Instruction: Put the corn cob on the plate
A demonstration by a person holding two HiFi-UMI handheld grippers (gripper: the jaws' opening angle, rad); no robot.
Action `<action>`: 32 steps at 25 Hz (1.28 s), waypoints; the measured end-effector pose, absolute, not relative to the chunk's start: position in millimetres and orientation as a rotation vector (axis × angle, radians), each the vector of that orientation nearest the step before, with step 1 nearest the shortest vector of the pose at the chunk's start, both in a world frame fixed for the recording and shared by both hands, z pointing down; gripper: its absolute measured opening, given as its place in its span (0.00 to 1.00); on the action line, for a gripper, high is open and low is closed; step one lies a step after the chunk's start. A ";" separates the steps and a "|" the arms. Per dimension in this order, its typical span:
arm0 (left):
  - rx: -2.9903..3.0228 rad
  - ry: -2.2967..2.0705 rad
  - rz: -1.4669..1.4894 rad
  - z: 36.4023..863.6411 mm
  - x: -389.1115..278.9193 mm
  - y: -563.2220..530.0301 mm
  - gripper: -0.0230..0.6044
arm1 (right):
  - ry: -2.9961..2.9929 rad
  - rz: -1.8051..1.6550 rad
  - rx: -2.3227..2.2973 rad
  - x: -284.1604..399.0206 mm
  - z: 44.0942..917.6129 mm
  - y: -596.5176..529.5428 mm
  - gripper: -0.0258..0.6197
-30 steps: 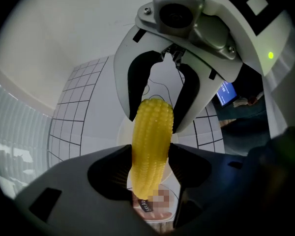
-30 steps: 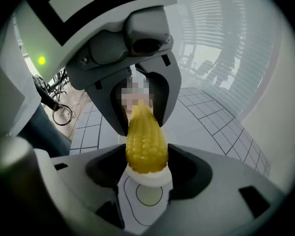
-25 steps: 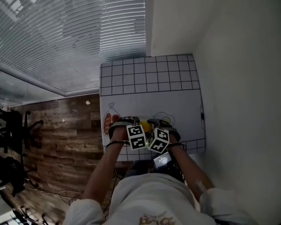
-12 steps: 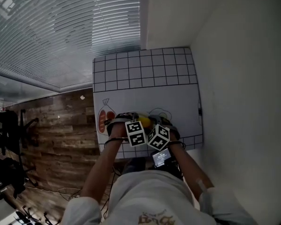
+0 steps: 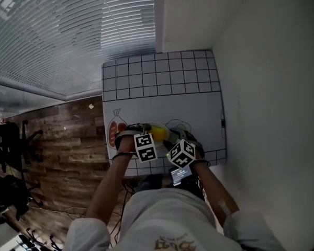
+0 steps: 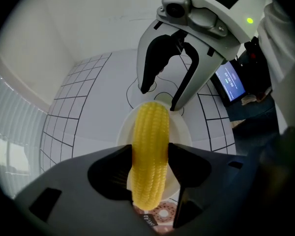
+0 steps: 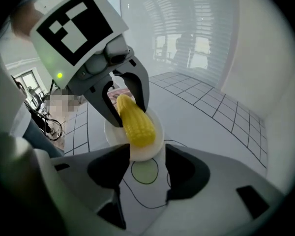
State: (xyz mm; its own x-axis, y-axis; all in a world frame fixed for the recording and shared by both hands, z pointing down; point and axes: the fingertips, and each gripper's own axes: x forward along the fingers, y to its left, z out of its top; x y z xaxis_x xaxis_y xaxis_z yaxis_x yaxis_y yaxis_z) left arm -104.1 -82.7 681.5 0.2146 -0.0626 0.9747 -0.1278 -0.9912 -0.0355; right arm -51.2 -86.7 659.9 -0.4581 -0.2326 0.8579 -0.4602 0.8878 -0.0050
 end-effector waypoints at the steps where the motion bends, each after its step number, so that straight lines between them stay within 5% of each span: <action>1: 2.407 -0.185 1.925 681.8 -104.2 -82.6 0.42 | -2.068 0.296 0.506 -49.4 658.4 -86.3 0.40; 21: 2.474 -0.430 1.654 670.7 -116.6 -82.5 0.45 | -2.058 0.459 0.712 2.4 644.5 -65.6 0.41; 32: 2.474 -0.963 1.310 622.5 -150.7 -99.5 0.45 | -2.116 0.335 0.814 -6.7 611.7 -68.6 0.41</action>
State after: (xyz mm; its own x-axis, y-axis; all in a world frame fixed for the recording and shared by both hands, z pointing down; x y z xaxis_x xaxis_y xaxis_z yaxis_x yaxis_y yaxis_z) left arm -150.7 -99.5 622.5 0.4016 -0.4595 0.7922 -0.6189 -0.7738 -0.1350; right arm -6.7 -68.6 611.7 -0.4509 -0.4344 0.7797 -0.6541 0.7552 0.0426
